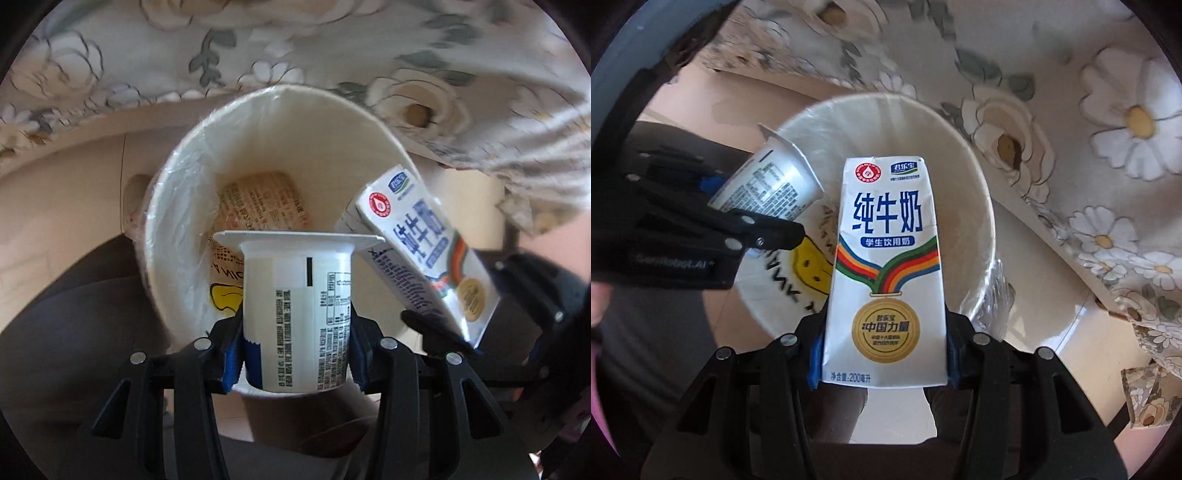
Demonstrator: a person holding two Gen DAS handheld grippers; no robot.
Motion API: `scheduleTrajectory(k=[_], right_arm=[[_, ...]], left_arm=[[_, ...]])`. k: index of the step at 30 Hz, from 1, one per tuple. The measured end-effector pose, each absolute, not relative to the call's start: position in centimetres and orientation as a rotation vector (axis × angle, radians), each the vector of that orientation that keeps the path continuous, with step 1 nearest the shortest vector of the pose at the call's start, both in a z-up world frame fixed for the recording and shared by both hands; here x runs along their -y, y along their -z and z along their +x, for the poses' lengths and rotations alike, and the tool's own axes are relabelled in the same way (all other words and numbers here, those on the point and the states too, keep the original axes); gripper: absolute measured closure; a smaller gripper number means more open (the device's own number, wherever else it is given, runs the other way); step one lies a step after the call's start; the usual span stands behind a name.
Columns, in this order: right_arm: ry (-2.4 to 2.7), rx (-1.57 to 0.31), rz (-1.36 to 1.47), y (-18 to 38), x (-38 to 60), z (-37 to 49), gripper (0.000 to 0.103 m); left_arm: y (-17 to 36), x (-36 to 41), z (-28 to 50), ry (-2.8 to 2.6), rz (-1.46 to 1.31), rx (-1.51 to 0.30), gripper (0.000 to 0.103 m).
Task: Collect trash
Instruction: 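Carry the milk carton and yogurt cup with both tools over the white bin, then open both tools to drop the carton and cup into the bin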
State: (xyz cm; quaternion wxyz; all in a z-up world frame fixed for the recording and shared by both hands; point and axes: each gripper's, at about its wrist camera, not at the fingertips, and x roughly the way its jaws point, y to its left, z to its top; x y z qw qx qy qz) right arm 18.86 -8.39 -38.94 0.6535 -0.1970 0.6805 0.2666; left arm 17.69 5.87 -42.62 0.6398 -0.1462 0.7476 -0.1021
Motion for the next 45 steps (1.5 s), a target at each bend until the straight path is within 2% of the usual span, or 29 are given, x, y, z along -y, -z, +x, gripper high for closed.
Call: scheduleTrajectory(k=[13,19,25,26,27,29,45], right_arm=[[-0.494,-1.624,-0.460,45.1,5.8,20.6,0.053],[-0.464,-1.647,-0.493,47.6,5.3,21.2,0.053],[-0.458,-1.624,-0.506,47.6,5.0,20.2,0.052],[-0.460,-1.629,-0.502,47.7,5.1,20.2,0.052],[-0.457,-1.631,-0.500,47.6,5.1,20.1,0.049],[-0.457,-1.622,-0.499,47.4,5.3,20.2,0.044],[-0.456,-1.596,-0.536,47.1,6.2,19.8,0.043]], left_arm=[[48.7,-6.6,19.7,0.121,-0.343,-1.782,0.055],[49.5,-5.9,20.0,0.133,-0.368,-1.774,0.055],[50.2,-4.6,19.7,0.141,-0.325,-1.801,0.054],[50.2,-4.6,19.7,0.145,-0.321,-1.803,0.052],[50.3,-4.6,19.8,0.141,-0.314,-1.808,0.044],[50.3,-4.5,20.0,0.143,-0.317,-1.815,0.041],[49.1,-3.3,19.4,0.161,-0.287,-1.802,0.038]])
